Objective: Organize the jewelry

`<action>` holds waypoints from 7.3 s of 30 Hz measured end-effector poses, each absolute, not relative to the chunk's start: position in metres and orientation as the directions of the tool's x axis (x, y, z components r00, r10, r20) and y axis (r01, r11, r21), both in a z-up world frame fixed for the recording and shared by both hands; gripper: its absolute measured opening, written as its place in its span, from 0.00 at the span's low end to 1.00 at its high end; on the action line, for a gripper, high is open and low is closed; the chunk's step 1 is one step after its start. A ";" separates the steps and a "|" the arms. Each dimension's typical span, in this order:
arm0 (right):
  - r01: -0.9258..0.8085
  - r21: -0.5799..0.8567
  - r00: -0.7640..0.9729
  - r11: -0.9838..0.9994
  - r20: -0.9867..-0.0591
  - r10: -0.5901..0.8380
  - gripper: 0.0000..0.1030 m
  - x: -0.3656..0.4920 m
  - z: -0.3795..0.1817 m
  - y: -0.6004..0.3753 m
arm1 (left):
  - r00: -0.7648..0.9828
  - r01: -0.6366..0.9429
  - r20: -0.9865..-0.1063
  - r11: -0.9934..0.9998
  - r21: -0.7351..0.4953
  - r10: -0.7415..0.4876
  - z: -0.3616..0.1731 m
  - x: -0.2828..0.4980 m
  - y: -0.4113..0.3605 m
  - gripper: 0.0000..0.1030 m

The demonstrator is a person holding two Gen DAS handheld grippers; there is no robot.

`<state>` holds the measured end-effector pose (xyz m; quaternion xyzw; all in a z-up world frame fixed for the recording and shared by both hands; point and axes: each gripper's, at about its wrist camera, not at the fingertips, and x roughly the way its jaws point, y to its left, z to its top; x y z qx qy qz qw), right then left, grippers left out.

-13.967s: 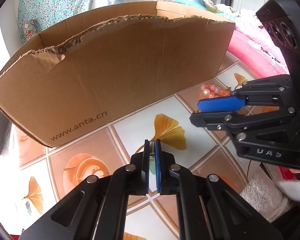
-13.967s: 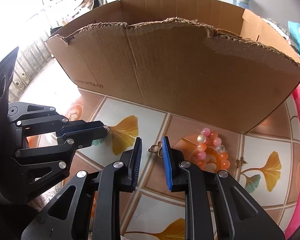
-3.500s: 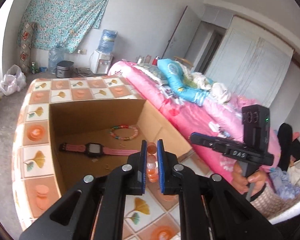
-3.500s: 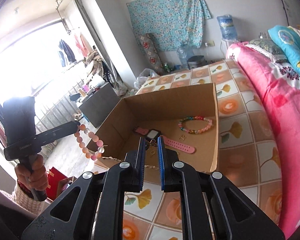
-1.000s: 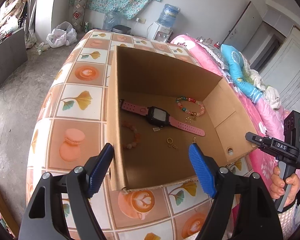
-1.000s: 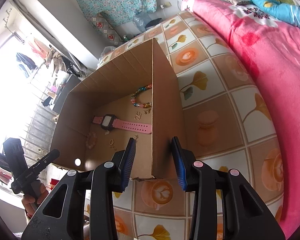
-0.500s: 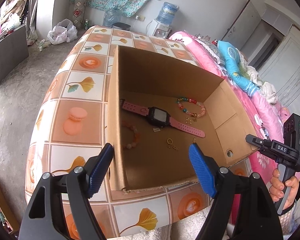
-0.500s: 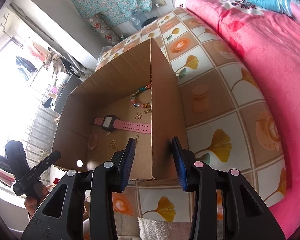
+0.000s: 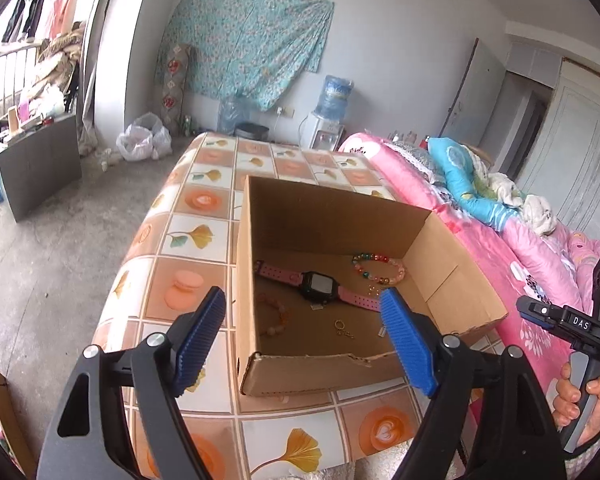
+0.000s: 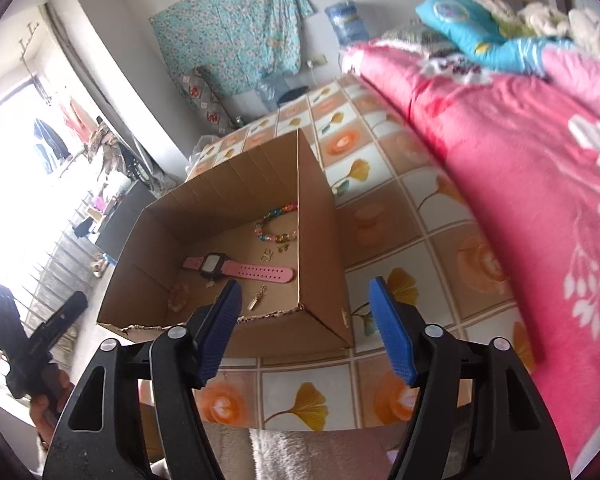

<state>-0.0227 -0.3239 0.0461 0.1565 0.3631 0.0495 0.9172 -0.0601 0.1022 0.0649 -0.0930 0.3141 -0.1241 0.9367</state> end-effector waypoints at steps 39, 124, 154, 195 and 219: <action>0.079 0.040 0.688 0.996 -0.725 -0.026 0.93 -0.054 0.027 -0.242 | 0.719 0.039 -0.694 0.999 0.012 -0.020 0.041 -0.091 0.039 0.95; 0.086 0.061 0.595 0.994 -0.804 -0.002 0.93 -0.021 0.012 -0.245 | 0.563 -0.011 -0.826 1.000 0.002 0.008 0.024 -0.061 0.032 0.95; 0.069 0.050 0.572 0.996 -0.821 0.002 0.93 -0.015 0.007 -0.241 | 0.537 -0.010 -0.843 1.000 -0.008 -0.001 0.021 -0.056 0.025 0.95; 0.067 0.053 0.572 0.996 -0.820 0.005 0.93 -0.015 0.010 -0.243 | 0.535 -0.012 -0.845 1.000 -0.007 0.000 0.021 -0.054 0.026 0.95; 0.066 0.055 0.571 0.996 -0.821 0.007 0.93 -0.017 0.010 -0.244 | 0.534 -0.013 -0.845 1.000 -0.007 0.001 0.021 -0.055 0.026 0.95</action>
